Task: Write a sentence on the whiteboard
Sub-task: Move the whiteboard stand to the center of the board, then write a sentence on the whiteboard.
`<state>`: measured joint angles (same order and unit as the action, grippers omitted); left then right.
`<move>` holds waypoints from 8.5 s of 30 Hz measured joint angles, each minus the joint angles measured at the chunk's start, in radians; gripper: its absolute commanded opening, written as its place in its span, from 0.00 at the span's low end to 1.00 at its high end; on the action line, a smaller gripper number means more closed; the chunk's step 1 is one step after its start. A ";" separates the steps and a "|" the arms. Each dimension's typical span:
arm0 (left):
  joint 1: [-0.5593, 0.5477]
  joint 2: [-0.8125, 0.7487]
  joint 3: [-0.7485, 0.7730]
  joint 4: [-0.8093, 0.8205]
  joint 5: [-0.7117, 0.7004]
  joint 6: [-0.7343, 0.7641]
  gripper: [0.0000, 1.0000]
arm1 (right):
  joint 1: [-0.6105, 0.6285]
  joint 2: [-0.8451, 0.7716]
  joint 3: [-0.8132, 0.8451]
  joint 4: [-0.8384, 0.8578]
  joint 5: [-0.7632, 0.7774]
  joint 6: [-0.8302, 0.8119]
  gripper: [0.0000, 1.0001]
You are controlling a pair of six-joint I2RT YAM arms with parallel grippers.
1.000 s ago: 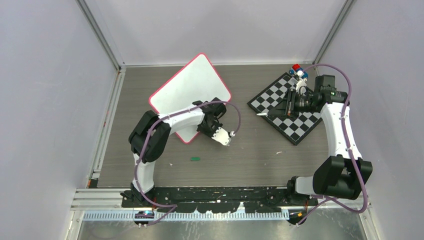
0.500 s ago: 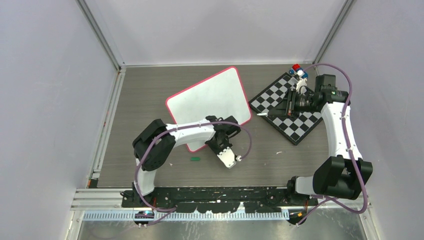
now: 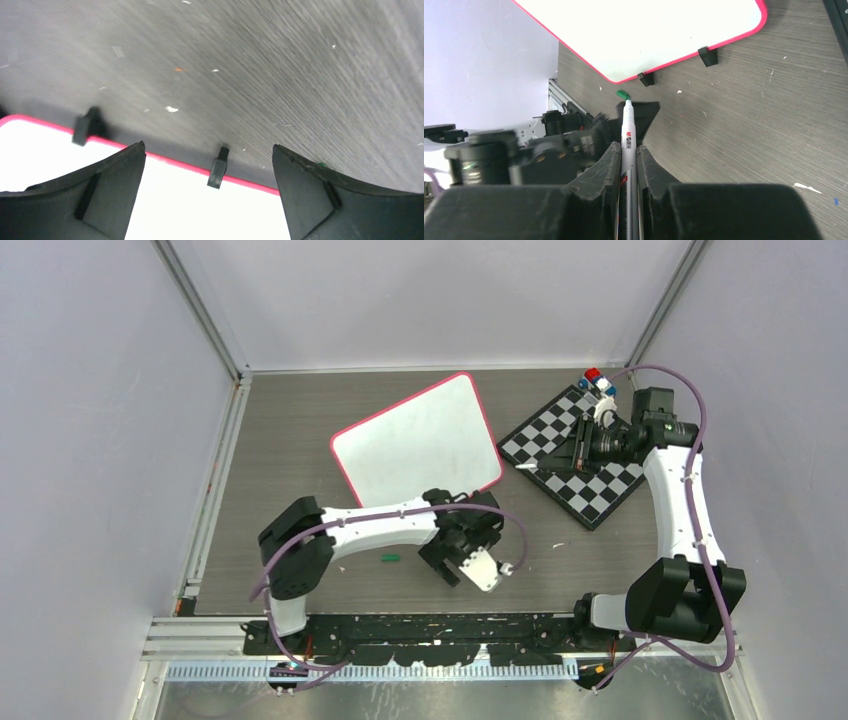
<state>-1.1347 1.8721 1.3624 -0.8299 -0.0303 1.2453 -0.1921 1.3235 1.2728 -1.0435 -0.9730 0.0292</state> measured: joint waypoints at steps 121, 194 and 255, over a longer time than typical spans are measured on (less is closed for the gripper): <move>1.110 -0.273 0.013 0.202 1.109 -1.325 0.00 | 1.017 0.415 0.557 0.340 0.780 0.101 0.00; 1.110 -0.295 -0.006 0.220 1.093 -1.320 0.00 | 0.994 0.455 0.607 0.332 0.901 0.048 0.00; 1.110 -0.296 -0.006 0.220 1.094 -1.317 0.00 | 1.020 0.417 0.550 0.272 0.904 0.013 0.00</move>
<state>-0.0242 1.5757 1.3567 -0.6102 1.0634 -0.0715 0.8284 1.7409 1.8233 -0.7712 -0.0692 0.0422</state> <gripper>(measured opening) 0.166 0.204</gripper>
